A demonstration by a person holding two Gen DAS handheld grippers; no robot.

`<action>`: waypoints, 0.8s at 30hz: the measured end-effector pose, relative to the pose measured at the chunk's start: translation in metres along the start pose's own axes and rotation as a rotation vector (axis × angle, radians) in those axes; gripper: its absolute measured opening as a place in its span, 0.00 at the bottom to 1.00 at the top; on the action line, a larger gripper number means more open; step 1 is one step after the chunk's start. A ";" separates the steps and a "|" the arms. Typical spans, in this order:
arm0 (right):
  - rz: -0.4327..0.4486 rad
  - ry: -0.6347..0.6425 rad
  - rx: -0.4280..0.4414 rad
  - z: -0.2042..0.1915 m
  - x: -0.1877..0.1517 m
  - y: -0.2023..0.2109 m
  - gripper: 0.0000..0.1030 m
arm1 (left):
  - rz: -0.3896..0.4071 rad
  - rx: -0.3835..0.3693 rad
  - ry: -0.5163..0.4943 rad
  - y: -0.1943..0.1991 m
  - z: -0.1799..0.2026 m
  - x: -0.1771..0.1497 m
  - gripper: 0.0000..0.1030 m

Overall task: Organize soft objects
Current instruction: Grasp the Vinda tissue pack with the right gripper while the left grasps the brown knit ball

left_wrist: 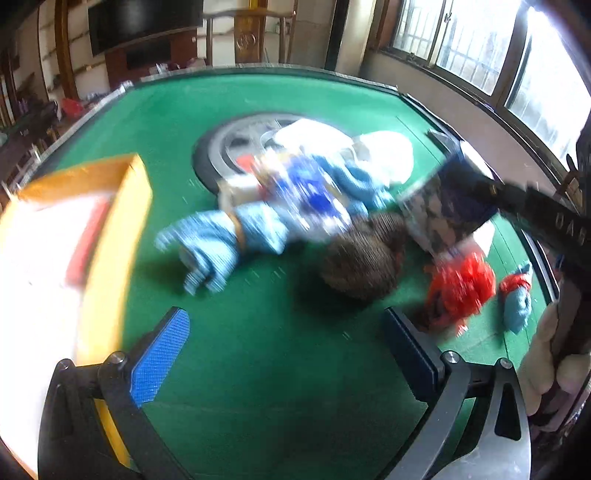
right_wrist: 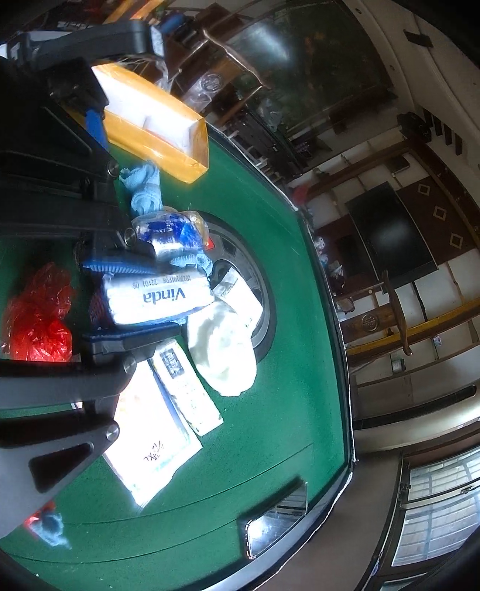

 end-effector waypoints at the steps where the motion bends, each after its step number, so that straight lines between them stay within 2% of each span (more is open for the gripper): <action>1: -0.002 -0.014 0.005 0.003 0.001 0.000 0.20 | 0.008 0.022 0.000 0.003 -0.008 0.007 1.00; 4: -0.007 -0.040 0.014 0.007 0.003 0.000 0.20 | 0.034 0.058 -0.037 0.006 -0.019 0.028 1.00; 7: -0.012 -0.057 0.022 0.011 0.004 -0.001 0.20 | 0.010 0.097 -0.073 -0.005 -0.023 0.044 1.00; 9: -0.011 -0.063 0.026 0.011 0.004 -0.001 0.20 | 0.002 0.056 -0.042 -0.007 -0.024 0.050 1.00; 11: -0.010 -0.065 0.030 0.012 0.005 0.000 0.20 | 0.019 -0.035 -0.037 -0.001 -0.013 0.049 1.00; 13: -0.006 -0.065 0.035 0.011 0.005 0.001 0.20 | 0.048 -0.080 -0.090 0.003 0.008 0.048 1.00; 15: -0.005 -0.069 0.040 0.011 0.006 0.002 0.20 | 0.044 -0.080 -0.173 -0.002 0.031 0.046 1.00; 18: -0.002 -0.078 0.041 0.013 0.006 0.003 0.20 | 0.004 -0.027 -0.257 -0.019 0.057 0.040 1.00; 23: 0.010 -0.097 0.041 0.019 0.009 0.006 0.21 | -0.035 -0.017 -0.270 -0.040 0.078 0.037 1.00; 24: 0.012 -0.100 0.041 0.019 0.010 0.006 0.21 | -0.057 -0.024 -0.260 -0.045 0.079 0.035 0.95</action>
Point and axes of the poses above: each gripper's, at about its wrist camera, not at the fingertips, and y roughly against the way its jaws point, z to its right, x to its top, the point moved 5 cm from there along -y, roughly the way its jaws point, and after that the axes turned 9 degrees about -y, right-handed, at the moved point
